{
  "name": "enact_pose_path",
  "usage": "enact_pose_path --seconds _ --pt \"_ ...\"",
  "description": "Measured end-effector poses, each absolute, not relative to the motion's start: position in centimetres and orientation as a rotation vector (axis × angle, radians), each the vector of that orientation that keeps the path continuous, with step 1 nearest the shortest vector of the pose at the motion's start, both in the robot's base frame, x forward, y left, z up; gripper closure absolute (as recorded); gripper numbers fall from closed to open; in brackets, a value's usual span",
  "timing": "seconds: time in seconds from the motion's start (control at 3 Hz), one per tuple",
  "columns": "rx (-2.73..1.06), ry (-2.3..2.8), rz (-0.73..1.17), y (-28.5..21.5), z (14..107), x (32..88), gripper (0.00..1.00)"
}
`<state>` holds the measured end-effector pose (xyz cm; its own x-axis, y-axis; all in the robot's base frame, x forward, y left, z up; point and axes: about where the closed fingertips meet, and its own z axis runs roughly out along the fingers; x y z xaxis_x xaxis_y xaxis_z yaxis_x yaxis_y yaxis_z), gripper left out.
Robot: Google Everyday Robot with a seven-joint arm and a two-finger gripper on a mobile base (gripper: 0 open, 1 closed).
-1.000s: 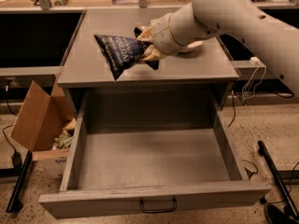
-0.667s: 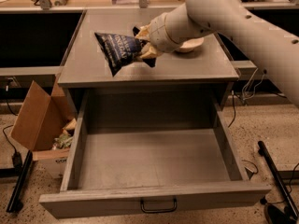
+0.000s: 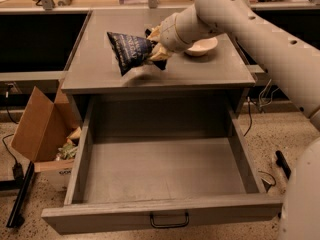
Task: Pick blue chip bag from top drawer and place on counter
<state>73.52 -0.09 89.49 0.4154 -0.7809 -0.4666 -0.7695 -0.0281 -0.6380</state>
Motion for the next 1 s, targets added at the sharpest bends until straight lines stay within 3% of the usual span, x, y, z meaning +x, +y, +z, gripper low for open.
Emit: enact_pose_path --seconds 0.67,1.0 --pt "-1.77 1.374 -0.001 -0.2 88.69 74.75 0.0" --pt "-1.77 1.374 -0.001 -0.2 88.69 74.75 0.0"
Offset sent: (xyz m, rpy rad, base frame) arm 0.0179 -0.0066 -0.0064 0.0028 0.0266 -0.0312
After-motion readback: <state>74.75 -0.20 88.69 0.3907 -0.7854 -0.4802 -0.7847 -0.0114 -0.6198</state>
